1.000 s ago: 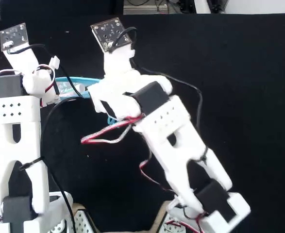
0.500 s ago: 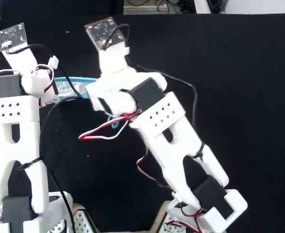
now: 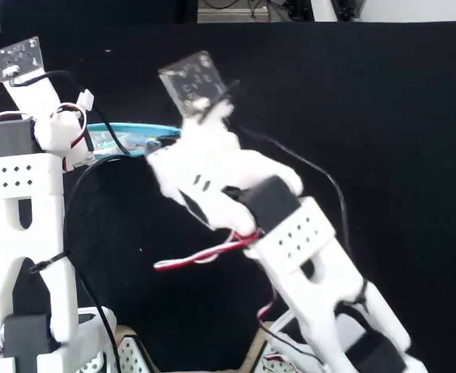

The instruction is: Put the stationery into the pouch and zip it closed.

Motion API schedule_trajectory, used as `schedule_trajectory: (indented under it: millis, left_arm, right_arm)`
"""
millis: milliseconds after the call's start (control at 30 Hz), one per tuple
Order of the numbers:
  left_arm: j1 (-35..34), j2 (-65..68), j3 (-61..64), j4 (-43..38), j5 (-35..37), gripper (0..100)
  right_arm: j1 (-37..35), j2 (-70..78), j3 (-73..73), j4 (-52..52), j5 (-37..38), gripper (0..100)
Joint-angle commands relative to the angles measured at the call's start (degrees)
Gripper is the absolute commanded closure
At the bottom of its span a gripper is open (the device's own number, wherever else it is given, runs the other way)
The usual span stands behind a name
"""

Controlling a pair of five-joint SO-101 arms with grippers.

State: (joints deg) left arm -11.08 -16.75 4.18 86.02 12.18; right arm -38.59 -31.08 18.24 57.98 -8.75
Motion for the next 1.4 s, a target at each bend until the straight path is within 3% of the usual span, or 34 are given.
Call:
schedule_trajectory:
  millis: [0, 300, 800, 967, 1067, 1233, 1367]
  left_arm:
    - [0.3, 0.3, 1.0, -0.7, -0.5, 97]
    - [0.3, 0.3, 1.0, -0.7, -0.5, 97]
    - [0.3, 0.3, 1.1, -0.7, -0.5, 97]
    - [0.2, 0.3, 1.0, -0.7, -0.5, 97]
    - [0.2, 0.3, 1.0, -0.7, -0.5, 97]
    - [-1.0, 0.2, 0.6, -0.7, -0.4, 97]
    - [-2.6, 0.3, 0.0, -0.8, -0.4, 97]
  right_arm:
    - [0.5, -4.2, 3.1, -4.3, 0.4, 98.8]
    - [-2.9, 5.8, 0.5, -6.0, 0.2, 98.8]
    - [-2.5, 25.1, -10.2, -5.8, 0.4, 98.7]
    - [-2.5, 30.3, -17.1, 1.7, 0.5, 98.5]
    - [-2.5, 31.4, -24.3, 10.6, 2.5, 92.3]
    - [-2.9, 31.3, -29.3, 17.8, 3.9, 71.8]
    - [-2.5, 28.2, -31.3, 19.7, 6.4, 71.0]
